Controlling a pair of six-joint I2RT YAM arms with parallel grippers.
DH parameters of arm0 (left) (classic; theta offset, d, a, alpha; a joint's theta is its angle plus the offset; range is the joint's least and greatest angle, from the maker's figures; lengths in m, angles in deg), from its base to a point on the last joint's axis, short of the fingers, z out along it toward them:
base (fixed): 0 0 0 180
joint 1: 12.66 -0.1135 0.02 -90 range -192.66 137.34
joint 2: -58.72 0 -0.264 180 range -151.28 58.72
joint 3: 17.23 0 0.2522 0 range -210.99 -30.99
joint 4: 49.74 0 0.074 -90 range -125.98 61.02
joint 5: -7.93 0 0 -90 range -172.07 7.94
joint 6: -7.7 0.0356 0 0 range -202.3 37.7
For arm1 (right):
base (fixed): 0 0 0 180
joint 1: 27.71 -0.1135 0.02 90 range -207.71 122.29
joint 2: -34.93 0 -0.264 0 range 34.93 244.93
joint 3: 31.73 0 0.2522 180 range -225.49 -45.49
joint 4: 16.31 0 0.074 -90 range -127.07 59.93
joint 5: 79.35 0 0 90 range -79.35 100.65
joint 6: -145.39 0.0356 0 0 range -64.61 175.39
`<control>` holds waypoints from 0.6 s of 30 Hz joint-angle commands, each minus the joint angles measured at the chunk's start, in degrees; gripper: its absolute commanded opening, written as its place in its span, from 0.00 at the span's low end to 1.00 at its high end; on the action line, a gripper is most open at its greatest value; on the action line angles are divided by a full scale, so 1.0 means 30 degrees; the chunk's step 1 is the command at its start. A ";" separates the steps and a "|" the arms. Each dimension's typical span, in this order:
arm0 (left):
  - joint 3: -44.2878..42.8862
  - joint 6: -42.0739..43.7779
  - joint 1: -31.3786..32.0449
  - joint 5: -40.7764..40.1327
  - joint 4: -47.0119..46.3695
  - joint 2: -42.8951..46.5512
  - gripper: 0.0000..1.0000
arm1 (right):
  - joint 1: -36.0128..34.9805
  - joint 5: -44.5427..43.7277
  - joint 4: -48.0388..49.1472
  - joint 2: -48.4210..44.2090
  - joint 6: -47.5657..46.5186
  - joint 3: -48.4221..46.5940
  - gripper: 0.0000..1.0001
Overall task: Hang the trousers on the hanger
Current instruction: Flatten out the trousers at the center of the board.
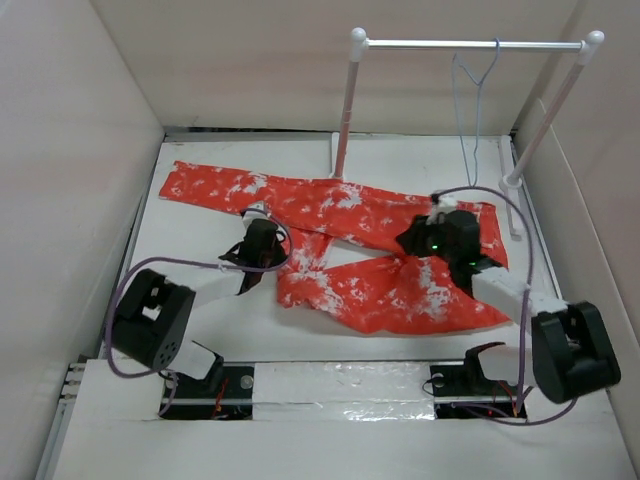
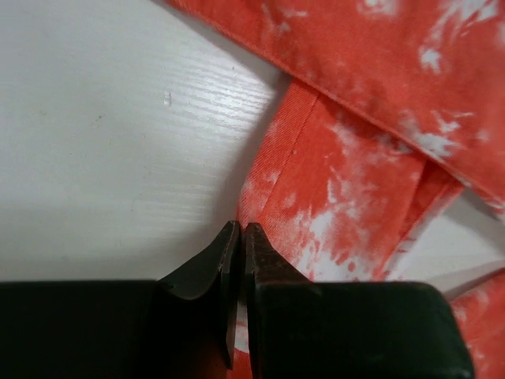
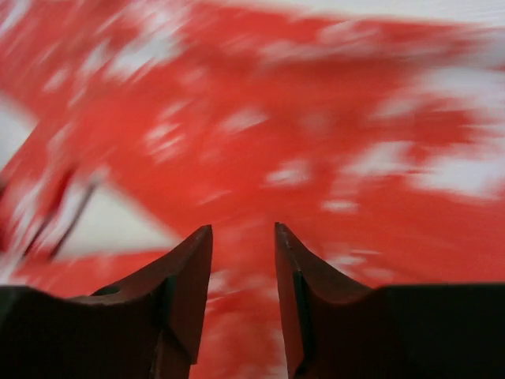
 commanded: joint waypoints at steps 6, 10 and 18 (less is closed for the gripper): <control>0.0604 -0.0826 0.0256 -0.1493 0.5027 0.7786 0.00 | -0.5990 0.0152 0.5454 0.7766 0.2445 -0.2613 0.33; 0.0079 -0.1821 0.1108 -0.2843 0.7671 1.1823 0.00 | -0.4817 -0.0170 0.7130 0.9528 0.3619 -0.2145 0.32; -0.3697 -0.1652 0.1108 -0.6148 1.1012 1.6056 0.00 | -0.4581 0.0297 0.7747 0.9619 0.3503 -0.1765 0.33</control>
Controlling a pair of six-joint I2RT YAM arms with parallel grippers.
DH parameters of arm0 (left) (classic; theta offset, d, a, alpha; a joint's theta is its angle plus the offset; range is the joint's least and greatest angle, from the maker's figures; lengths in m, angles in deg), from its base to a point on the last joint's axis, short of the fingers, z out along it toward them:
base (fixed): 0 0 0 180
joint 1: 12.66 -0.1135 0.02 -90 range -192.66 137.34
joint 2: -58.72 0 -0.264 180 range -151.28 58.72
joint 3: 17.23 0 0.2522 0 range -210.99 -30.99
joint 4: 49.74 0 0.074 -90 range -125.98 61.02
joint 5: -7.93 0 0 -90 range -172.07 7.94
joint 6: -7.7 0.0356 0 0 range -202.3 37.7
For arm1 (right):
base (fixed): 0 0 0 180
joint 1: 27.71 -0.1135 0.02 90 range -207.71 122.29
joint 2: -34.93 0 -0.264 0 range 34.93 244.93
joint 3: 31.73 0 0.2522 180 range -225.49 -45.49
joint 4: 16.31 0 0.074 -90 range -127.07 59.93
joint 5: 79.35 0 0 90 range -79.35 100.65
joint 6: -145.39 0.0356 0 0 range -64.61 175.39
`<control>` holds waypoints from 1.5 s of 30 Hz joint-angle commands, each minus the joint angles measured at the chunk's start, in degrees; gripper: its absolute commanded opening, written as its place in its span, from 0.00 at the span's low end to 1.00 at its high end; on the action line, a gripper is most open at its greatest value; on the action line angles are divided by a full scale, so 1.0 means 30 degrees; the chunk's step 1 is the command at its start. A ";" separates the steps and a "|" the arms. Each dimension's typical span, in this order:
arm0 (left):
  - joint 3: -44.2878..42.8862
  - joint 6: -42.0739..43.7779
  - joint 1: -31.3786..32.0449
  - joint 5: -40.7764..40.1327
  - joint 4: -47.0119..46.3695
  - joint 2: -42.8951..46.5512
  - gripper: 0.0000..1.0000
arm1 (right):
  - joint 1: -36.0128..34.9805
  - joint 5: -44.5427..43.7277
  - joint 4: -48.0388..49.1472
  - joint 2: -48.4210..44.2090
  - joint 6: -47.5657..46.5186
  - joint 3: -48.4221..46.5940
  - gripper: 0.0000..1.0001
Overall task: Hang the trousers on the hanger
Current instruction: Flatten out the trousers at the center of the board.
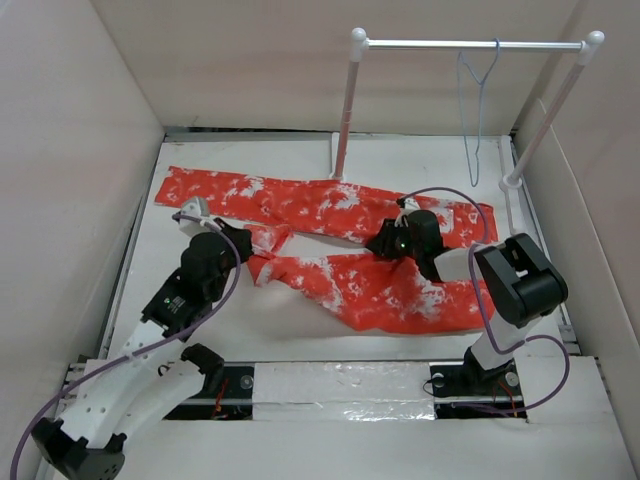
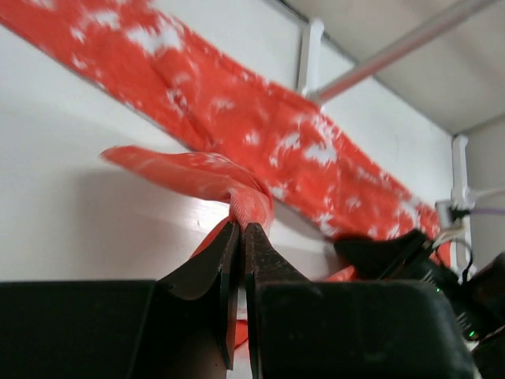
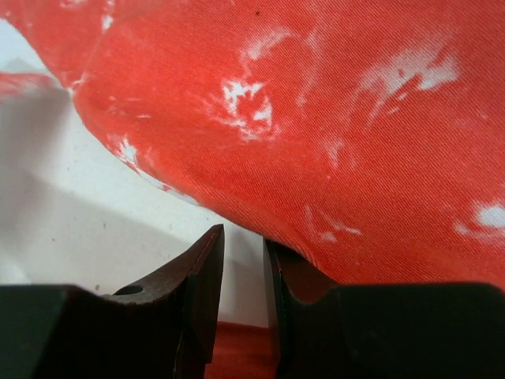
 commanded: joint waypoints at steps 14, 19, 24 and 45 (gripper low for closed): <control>-0.5218 0.1632 -0.0043 -0.3701 0.0302 -0.8781 0.03 | -0.0082 -0.1180 -0.1061 -0.3204 -0.2096 0.0158 0.38; -0.6145 0.1660 -0.1303 -0.2680 -0.2366 -1.3351 0.14 | 0.0097 -0.1472 -0.2462 -0.6360 -0.3062 0.0861 0.44; -1.0184 0.2157 -0.1303 -0.1424 -0.1988 -1.7309 0.33 | -0.1887 -0.2462 -0.5096 -1.0257 -0.4644 0.0424 0.31; 0.0563 -0.2703 -0.9944 0.4440 -0.8139 -1.2328 0.55 | -0.7314 -0.4256 -0.7330 -1.2406 -0.8014 -0.0134 0.16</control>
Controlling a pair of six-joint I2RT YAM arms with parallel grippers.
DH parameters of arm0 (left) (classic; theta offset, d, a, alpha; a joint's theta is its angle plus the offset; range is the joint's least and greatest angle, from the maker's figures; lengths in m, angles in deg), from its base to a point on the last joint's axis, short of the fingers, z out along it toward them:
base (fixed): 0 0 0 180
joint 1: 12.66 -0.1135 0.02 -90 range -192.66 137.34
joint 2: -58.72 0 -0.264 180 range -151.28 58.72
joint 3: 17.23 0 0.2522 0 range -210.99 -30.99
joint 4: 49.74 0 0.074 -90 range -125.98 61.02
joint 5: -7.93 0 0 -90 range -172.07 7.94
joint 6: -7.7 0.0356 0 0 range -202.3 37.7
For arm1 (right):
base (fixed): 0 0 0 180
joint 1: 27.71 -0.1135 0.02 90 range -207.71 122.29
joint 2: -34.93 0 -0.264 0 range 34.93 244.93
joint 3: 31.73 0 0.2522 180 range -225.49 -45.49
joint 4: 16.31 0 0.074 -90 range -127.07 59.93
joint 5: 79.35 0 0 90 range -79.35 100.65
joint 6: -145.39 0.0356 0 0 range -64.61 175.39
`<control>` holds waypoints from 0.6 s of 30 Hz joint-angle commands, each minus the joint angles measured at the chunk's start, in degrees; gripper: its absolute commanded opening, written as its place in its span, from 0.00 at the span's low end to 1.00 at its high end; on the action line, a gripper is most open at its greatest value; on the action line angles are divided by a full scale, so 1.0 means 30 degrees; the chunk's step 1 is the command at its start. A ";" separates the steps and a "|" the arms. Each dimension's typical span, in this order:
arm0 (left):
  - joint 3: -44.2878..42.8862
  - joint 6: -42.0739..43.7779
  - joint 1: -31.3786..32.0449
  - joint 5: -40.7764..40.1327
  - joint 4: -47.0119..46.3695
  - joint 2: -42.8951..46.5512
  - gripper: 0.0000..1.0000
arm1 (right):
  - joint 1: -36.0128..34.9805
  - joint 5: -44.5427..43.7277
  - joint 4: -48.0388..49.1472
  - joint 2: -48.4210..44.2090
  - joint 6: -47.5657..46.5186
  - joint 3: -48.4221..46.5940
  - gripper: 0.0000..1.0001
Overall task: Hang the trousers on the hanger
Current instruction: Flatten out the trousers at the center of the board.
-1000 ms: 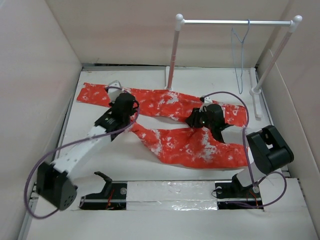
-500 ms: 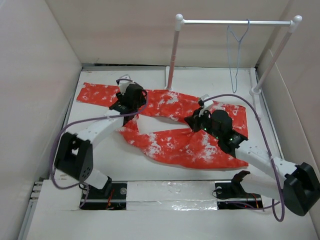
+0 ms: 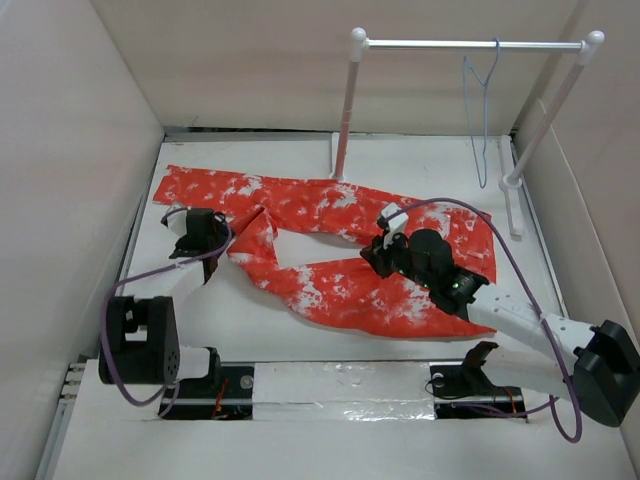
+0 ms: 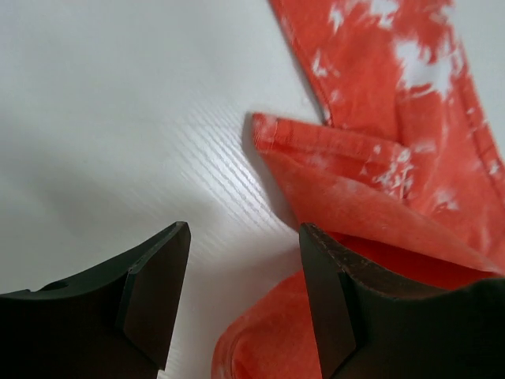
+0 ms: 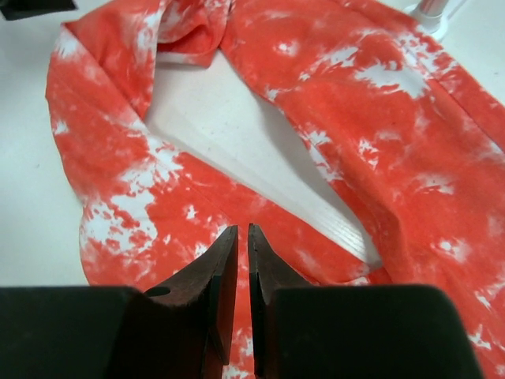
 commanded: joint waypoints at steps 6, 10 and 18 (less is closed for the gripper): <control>-0.1810 -0.1594 -0.0723 0.2380 -0.2002 -0.3784 0.55 | -0.0555 0.0488 -0.0243 -0.0568 -0.0913 -0.0380 0.17; -0.2575 -0.1681 -0.0725 0.2059 -0.2323 -0.5309 0.51 | -0.0555 0.0313 -0.0478 -0.1330 -0.0912 -0.0176 0.18; -0.4388 -0.1243 -0.0901 0.2264 -0.2504 -0.6804 0.00 | -0.0555 0.0342 -0.0449 -0.1478 -0.0708 0.0059 0.18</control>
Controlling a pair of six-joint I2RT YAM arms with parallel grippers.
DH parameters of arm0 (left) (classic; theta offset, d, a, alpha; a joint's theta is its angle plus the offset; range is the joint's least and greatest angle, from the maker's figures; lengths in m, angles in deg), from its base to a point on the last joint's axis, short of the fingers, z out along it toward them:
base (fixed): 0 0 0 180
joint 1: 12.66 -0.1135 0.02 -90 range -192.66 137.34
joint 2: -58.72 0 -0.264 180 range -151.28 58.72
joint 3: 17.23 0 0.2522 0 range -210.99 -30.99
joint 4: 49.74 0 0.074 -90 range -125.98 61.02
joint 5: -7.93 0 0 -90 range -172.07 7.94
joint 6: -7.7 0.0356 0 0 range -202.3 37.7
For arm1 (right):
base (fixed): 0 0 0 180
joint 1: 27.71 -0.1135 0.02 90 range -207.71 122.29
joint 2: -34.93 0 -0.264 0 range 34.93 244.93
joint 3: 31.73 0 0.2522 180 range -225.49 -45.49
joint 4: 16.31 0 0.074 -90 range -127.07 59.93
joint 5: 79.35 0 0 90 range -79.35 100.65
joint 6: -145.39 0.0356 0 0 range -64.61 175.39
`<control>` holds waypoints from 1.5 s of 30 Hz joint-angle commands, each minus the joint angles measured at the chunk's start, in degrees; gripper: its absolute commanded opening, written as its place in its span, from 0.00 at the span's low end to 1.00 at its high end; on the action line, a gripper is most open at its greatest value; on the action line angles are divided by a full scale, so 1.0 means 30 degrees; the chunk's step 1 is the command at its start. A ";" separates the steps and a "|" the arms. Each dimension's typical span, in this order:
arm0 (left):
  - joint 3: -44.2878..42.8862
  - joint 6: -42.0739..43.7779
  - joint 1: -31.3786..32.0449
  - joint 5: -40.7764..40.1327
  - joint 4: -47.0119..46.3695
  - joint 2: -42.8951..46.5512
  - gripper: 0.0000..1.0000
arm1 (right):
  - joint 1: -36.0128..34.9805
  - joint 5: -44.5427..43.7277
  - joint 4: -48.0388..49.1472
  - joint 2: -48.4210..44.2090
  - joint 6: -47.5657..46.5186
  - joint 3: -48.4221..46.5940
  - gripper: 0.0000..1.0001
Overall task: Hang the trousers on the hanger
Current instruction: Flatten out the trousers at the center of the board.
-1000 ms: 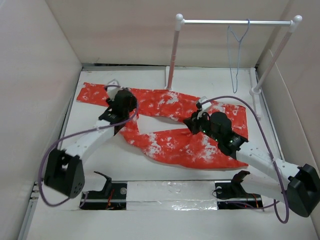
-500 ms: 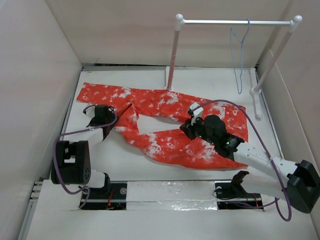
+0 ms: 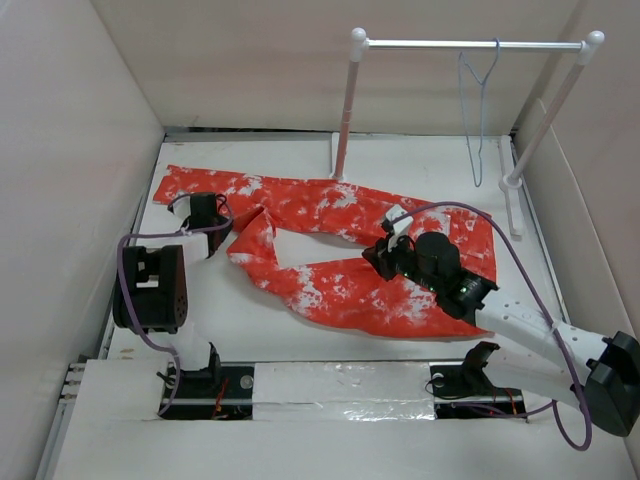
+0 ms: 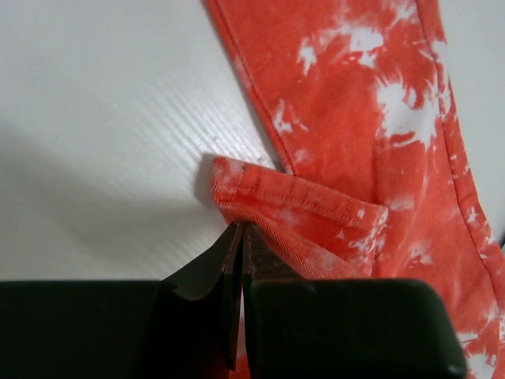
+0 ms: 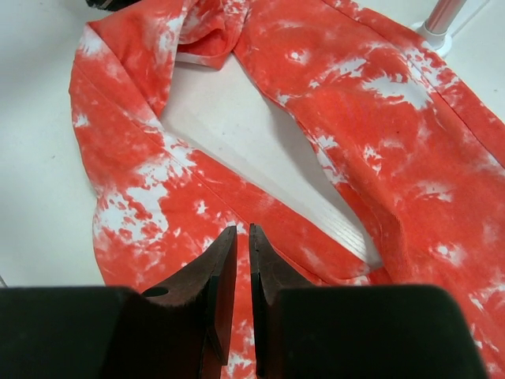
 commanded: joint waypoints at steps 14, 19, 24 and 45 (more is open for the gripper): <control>-0.0639 0.1553 -0.0136 -0.3627 0.4403 0.9840 0.00 | -0.0191 0.0542 0.0254 -0.1477 -0.0038 0.0212 0.18; 0.0097 0.1264 -0.0136 -0.1572 0.3963 0.7859 0.15 | -0.0191 0.1418 0.0028 -0.1127 -0.0124 -0.0107 0.18; -0.0867 0.0970 -0.0311 -0.0283 0.2735 0.3404 0.46 | -0.0572 0.1010 -0.1178 -0.1945 -0.0417 0.0212 0.18; -0.2336 0.0237 -0.0692 0.1830 -0.0256 -0.2578 0.11 | -0.0572 0.1977 -0.0417 -0.0248 -0.0505 0.0301 0.19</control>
